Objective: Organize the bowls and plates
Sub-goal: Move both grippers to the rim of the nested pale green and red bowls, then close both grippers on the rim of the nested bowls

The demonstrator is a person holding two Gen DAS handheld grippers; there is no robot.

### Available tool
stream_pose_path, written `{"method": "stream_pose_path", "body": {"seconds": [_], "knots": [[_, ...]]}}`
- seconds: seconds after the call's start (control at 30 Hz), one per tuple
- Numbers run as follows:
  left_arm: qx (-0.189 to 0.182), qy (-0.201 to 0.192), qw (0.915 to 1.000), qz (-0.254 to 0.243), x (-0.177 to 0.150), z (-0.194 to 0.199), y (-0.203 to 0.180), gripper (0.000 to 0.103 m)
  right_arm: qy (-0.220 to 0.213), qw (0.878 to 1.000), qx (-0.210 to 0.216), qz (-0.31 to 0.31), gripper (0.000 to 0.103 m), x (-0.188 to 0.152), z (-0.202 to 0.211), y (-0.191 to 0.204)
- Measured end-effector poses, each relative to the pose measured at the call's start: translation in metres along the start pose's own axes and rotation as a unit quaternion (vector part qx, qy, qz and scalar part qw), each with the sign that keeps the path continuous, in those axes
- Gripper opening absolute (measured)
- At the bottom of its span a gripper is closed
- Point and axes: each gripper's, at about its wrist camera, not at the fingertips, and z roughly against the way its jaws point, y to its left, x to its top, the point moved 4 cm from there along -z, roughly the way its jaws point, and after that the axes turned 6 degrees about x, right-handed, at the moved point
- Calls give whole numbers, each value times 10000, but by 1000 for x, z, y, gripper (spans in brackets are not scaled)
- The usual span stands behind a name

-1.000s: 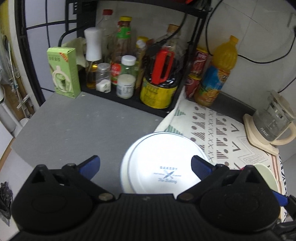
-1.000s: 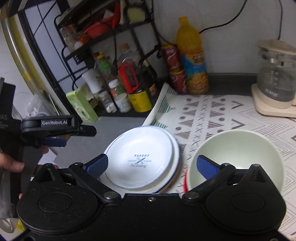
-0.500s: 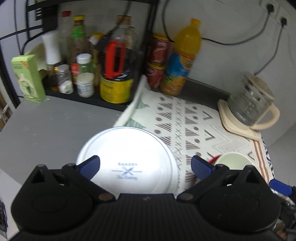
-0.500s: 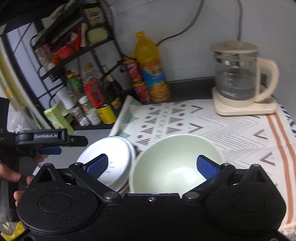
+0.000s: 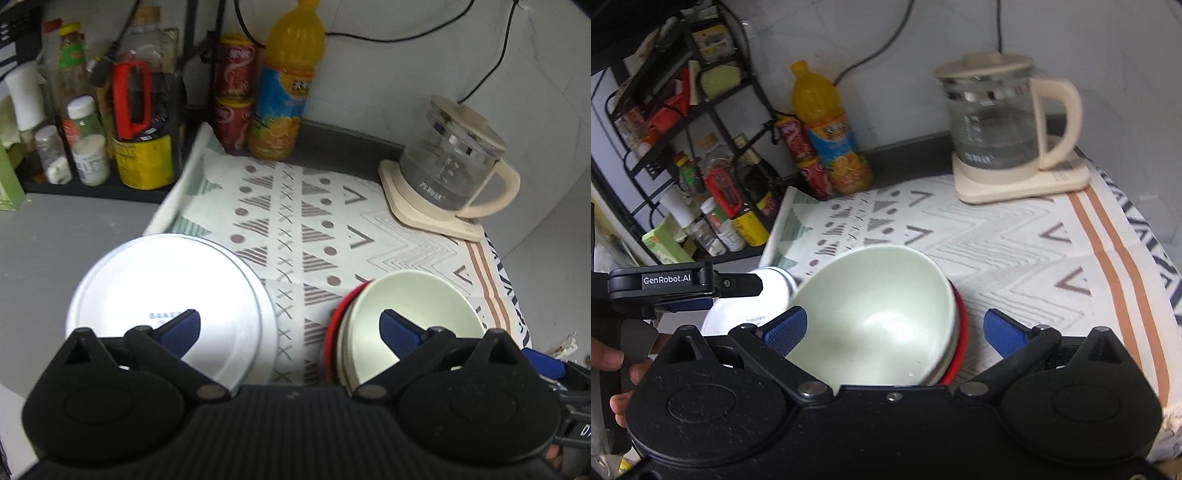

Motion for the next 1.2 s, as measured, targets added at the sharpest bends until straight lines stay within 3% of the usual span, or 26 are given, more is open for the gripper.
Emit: {"method": "stream_pose_path", "body": {"seconds": [0.2,0.3,0.47,0.63,0.77,0.83,0.93,1.2], "knots": [[-244,221,9994,-93,-7,-18,-14,96,210,9985,23,-496,92,-12,-9,-23],[-419,360,9985,-44,-12,-27,-19,89,336,9971,12,-678,84,-19,-16,-32],[-569,632,9963,-89,-20,-41,-28,58,557,9939,9,-950,72,-28,-27,-46],[-728,929,9930,-82,-28,-54,-35,43,694,9917,30,-1085,63,-30,-36,-53],[-633,1039,9926,-67,-31,-63,-35,36,794,9901,125,-1146,58,-30,-43,-52],[-604,1084,9923,-40,-31,-66,-33,31,869,9894,162,-1151,51,-30,-47,-51],[-567,1171,9915,-7,-32,-72,-30,26,986,9894,44,-1068,50,-31,-55,-47],[-418,1210,9917,-139,-35,-76,-37,25,1203,9883,-166,-921,49,-34,-69,-44]]}}
